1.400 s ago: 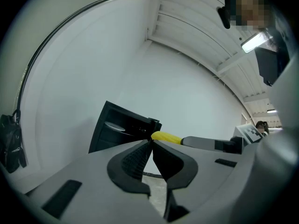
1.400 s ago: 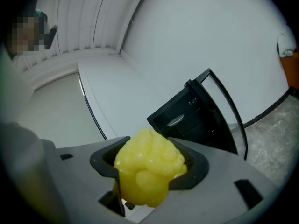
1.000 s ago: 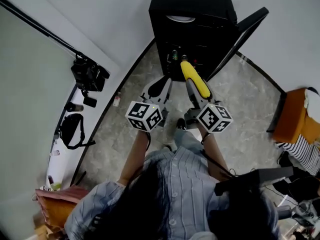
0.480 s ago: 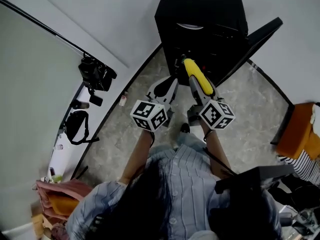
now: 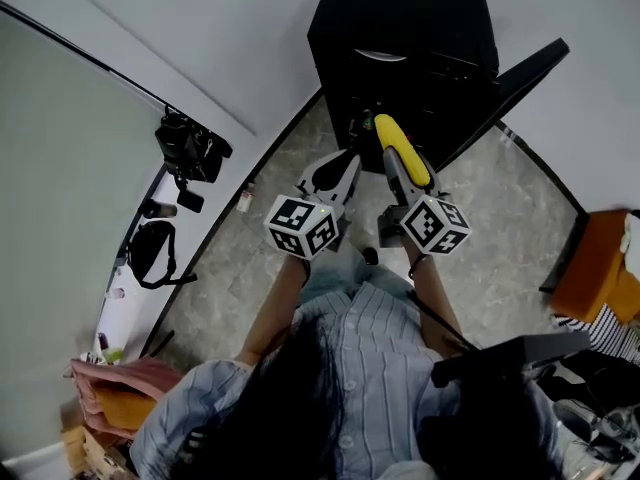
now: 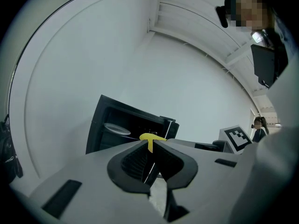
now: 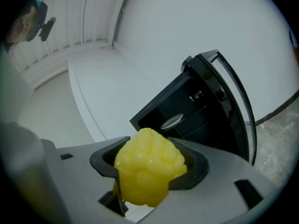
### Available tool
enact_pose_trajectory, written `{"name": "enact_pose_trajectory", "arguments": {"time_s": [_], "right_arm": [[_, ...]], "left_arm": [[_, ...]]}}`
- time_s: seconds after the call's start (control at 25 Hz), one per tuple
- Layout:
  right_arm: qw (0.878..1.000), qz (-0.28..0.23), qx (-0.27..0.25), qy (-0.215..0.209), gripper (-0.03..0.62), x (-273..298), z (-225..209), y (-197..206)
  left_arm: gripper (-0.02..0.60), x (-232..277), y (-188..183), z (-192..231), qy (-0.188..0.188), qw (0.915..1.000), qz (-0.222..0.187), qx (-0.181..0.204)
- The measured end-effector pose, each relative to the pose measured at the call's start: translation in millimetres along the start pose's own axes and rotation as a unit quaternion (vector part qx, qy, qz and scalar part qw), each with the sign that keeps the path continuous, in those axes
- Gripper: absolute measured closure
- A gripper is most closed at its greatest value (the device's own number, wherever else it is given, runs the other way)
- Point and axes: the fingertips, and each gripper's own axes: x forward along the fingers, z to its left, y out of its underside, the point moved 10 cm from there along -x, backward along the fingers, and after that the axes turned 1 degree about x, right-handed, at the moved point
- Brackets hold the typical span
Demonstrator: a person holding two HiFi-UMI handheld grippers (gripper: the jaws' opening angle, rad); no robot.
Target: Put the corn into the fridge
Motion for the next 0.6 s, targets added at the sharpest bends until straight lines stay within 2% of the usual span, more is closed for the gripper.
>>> {"name": "enact_pose_trajectory", "arguments": {"time_s": [0.4, 0.6], "right_arm": [[0.999, 0.021, 0.006, 0.036, 0.341, 31, -19, 19], [0.998, 0.018, 0.002, 0.056, 0.341, 60, -30, 18]], "left_arm": [[0.541, 26, 16, 37, 0.014, 0.9989, 0.041, -0.018], [0.541, 50, 15, 67, 0.03, 0.9976, 0.062, -0.008]]}}
